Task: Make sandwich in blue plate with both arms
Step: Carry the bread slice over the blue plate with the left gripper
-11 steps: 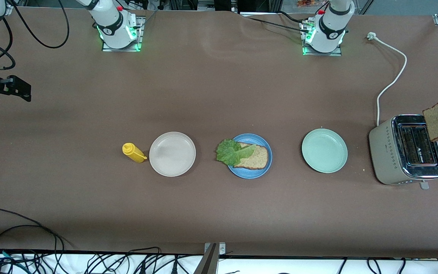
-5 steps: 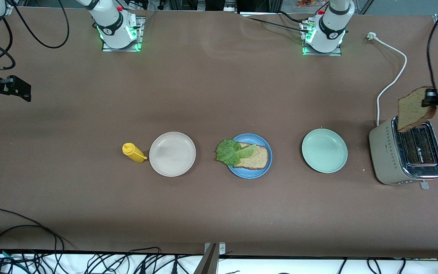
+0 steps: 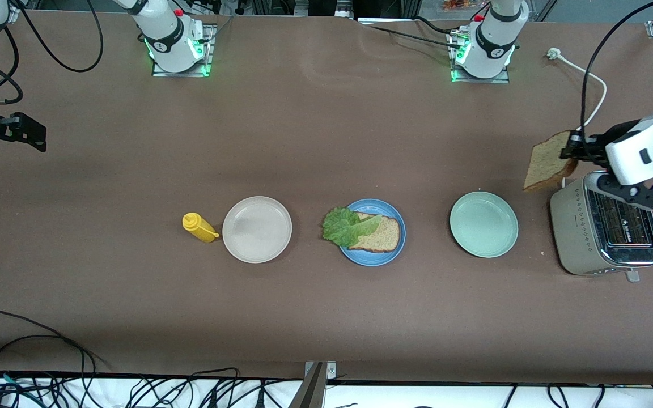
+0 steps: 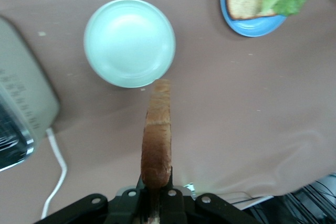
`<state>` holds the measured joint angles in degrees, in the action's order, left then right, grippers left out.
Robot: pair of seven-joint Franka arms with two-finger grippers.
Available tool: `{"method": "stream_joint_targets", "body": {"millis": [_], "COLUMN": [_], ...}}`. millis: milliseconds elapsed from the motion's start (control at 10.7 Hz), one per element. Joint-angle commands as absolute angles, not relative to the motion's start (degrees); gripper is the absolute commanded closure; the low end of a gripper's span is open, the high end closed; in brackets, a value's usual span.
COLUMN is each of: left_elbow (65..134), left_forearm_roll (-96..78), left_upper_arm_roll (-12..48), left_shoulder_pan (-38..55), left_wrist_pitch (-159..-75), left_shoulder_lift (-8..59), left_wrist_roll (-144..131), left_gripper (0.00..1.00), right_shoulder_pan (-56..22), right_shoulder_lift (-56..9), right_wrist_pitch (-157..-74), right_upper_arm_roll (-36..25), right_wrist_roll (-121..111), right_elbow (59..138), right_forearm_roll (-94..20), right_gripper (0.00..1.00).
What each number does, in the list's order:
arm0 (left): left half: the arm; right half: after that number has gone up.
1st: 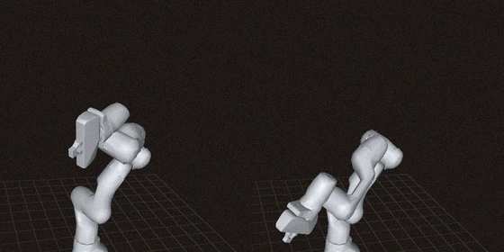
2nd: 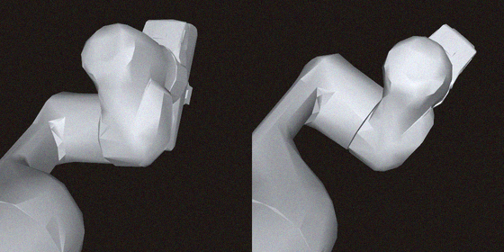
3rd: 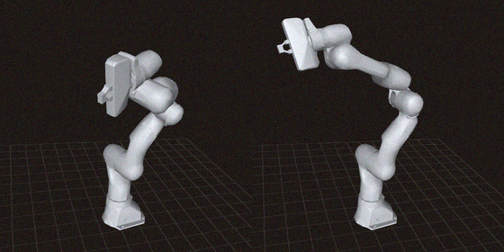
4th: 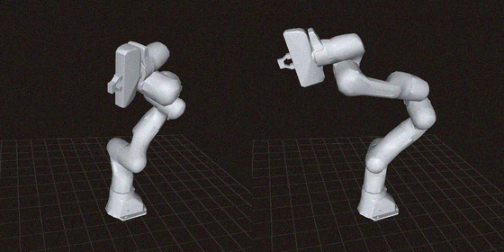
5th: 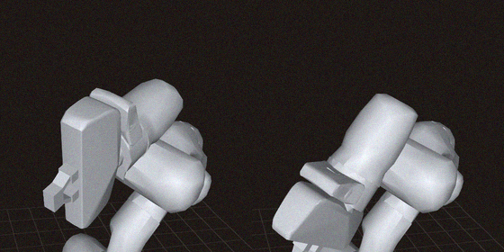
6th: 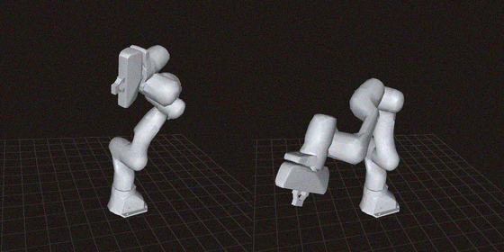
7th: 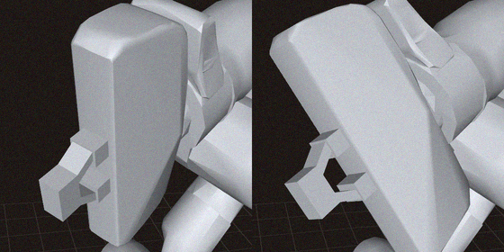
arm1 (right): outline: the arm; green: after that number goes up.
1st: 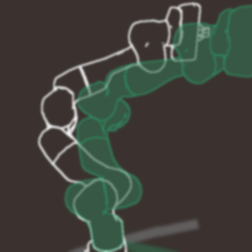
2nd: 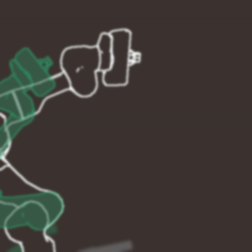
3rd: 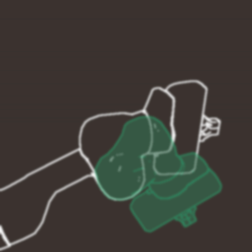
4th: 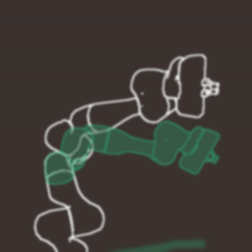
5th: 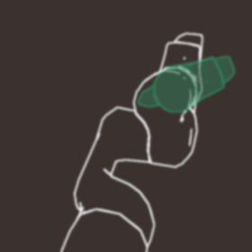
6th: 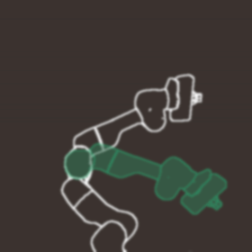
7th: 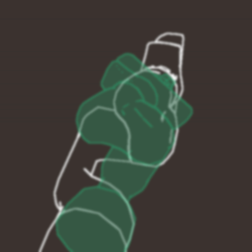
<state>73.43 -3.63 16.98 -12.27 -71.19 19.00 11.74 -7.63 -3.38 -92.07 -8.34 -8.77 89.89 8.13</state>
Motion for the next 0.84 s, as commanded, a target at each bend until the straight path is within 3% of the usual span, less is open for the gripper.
{"method": "stream_joint_targets", "body": {"millis": [0,469,751], "left_elbow": [72.5,72.1,72.1], "left_forearm_roll": [-12.4,-22.3,-32.9], "left_upper_arm_roll": [16.8,17.0,16.8], "left_shoulder_pan": [-10.6,-7.8,-6.7], "left_wrist_pitch": [-70.4,-71.7,-77.1], "left_shoulder_lift": [22.5,31.0,37.2], "left_wrist_roll": [12.2,13.0,13.1], "left_gripper": [1.00,1.00,1.00], "right_shoulder_pan": [-7.7,-7.7,-7.7], "right_shoulder_lift": [-3.8,-3.8,-3.8], "right_wrist_pitch": [-91.9,-91.9,-91.8], "right_upper_arm_roll": [-8.3,-8.3,-8.3], "right_wrist_roll": [-7.8,-7.8,-7.8], "right_elbow": [88.8,88.8,88.8], "right_forearm_roll": [8.6,8.6,8.6], "right_gripper": [0.00,0.00,0.00]}}
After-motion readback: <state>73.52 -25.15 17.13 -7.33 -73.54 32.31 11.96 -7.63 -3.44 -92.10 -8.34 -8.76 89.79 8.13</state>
